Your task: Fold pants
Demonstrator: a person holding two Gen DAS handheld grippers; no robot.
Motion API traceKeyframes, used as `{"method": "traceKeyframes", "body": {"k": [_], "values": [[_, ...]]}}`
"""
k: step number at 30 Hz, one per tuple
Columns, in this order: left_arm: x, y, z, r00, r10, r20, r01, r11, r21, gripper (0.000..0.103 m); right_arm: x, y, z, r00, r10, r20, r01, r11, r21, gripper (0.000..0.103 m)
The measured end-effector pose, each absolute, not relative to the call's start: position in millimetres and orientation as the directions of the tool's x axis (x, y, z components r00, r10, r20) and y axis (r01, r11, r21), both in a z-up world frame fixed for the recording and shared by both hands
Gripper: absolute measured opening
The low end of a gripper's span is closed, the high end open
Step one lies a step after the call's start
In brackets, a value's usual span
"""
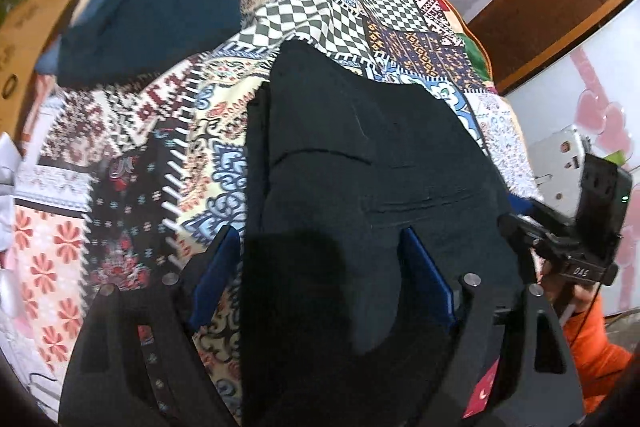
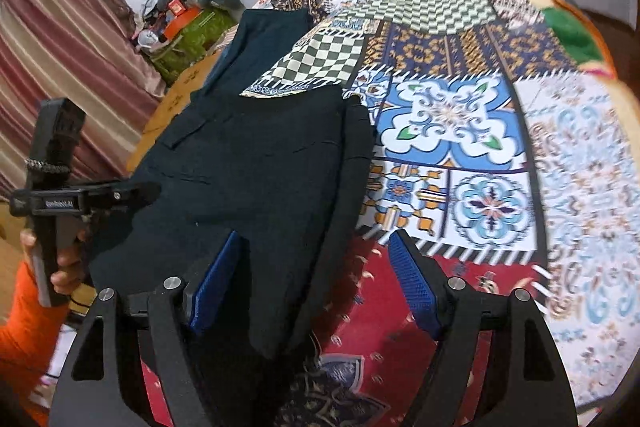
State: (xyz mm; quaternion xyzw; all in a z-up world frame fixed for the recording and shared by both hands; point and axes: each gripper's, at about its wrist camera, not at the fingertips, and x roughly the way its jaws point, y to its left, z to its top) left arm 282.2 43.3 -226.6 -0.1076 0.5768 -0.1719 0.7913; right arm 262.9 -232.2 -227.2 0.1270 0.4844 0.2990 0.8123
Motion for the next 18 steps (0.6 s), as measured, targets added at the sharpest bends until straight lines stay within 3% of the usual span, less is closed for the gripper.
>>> {"method": "traceKeyframes", "body": {"k": [7,10,13,15,18], "values": [[297.4,40.7,-233.0,0.245,-0.445,-0.861,0.132,0.895,-0.425,0.084,275.7,-218.9,-235.0,0.271,0.684,-0.678,-0.371,0.724,0.582,0.072],[298.7,35.7,-230.9,0.222,-0.480,-0.849,0.162,0.877,-0.453,0.080,276.5,-216.6,-233.0,0.254,0.699,-0.669,-0.369,0.709,0.600,0.062],[292.2,25.5,-225.5,0.237,-0.449,-0.862,0.208,0.890,-0.406,0.075,274.4,-216.2,-230.3,0.253,0.696,-0.672,-0.374,0.711,0.596,0.056],[289.6,26.3,-222.6,0.246,-0.448,-0.860,0.213,0.890,-0.403,0.070,274.4,-218.7,-229.1,0.263,0.694,-0.670,-0.364,0.714,0.598,0.045],[287.4,29.5,-216.3,0.264,-0.435,-0.861,0.211,0.897,-0.389,0.056,274.7,-226.3,-223.5,0.278,0.710,-0.647,-0.376,0.700,0.606,0.031]]}}
